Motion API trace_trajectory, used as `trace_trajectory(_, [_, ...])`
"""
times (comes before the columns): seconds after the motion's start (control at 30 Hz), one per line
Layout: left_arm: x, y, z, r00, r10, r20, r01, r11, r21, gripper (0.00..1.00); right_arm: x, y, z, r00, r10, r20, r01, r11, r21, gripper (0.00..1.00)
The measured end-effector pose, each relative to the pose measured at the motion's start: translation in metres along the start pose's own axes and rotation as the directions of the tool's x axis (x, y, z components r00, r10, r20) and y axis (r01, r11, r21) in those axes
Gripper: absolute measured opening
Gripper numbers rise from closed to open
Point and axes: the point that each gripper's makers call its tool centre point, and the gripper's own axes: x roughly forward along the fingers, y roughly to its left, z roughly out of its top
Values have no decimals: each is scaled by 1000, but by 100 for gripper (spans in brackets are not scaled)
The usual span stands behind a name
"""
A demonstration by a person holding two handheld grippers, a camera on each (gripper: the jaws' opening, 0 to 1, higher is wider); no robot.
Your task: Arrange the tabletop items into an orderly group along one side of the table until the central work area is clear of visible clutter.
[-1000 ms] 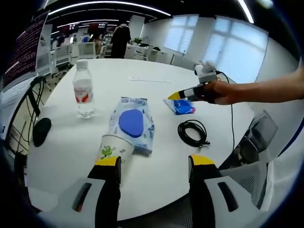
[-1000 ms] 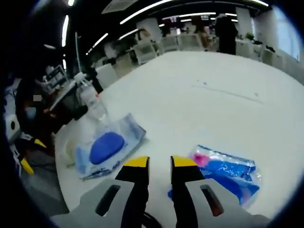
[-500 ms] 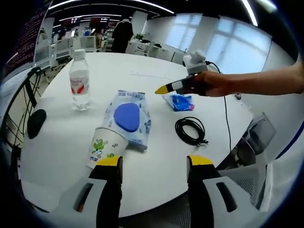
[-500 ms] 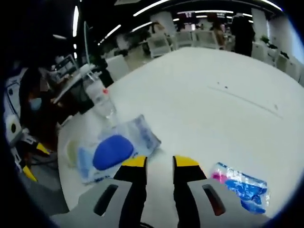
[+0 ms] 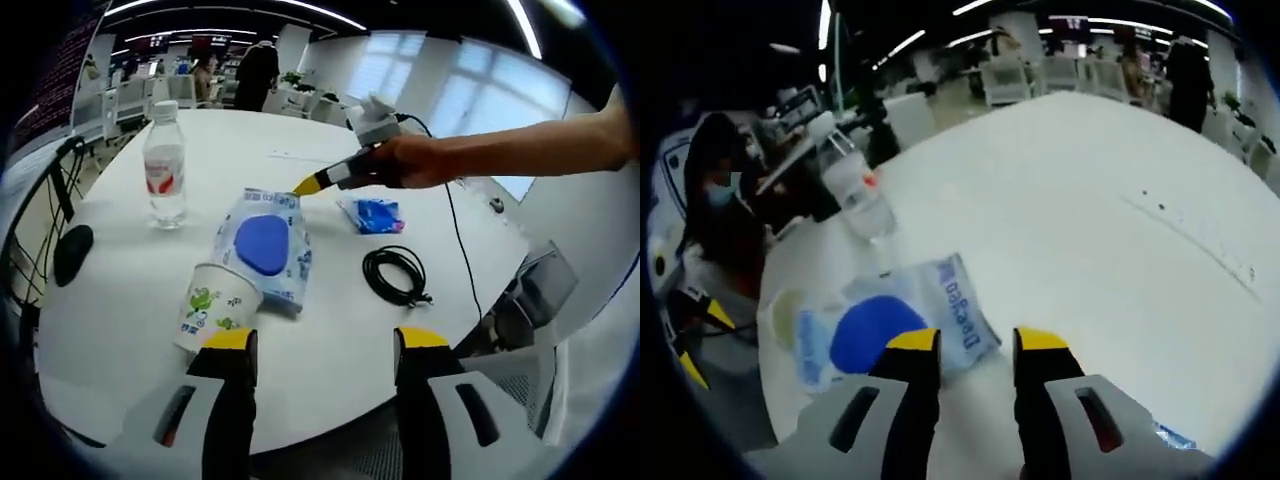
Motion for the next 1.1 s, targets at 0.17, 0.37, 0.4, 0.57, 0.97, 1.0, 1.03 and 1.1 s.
trace_trajectory(0.17, [-2, 4, 1, 1000, 9, 4, -9, 1000, -11, 54, 15, -2, -6, 999, 6, -47, -8, 999, -31, 27])
trace_trajectory(0.37, [-6, 5, 2, 1000, 16, 7, -16, 1000, -16, 54, 25, 4, -16, 994, 1, -112, -15, 992, -126, 27])
trace_trajectory(0.4, [-6, 5, 1, 1000, 18, 7, -18, 1000, -19, 54, 26, 5, -17, 993, 0, -116, -15, 991, -130, 25])
trace_trajectory(0.57, [-7, 7, 1, 1000, 23, 8, -23, 999, -31, 54, 29, 0, -22, 992, -27, -125, 11, 992, -126, 14])
trace_trajectory(0.97, [-5, 1, 2, 1000, 9, -1, -9, 1000, -12, 54, 14, -5, -29, 991, -55, -122, 37, 988, -149, 0])
trace_trajectory(1.0, [-5, 1, 2, 1000, 9, -2, -9, 1000, -11, 54, 12, -8, -29, 991, -58, -119, 42, 990, -138, 0])
trace_trajectory(1.03, [-5, 1, 2, 1000, 9, -2, -9, 1000, -10, 53, 10, -9, -30, 991, -63, -117, 47, 990, -130, 0])
trace_trajectory(1.1, [-5, 1, 3, 1000, 9, -2, -9, 1000, -8, 53, 6, -14, -32, 991, -74, -115, 60, 991, -115, 0])
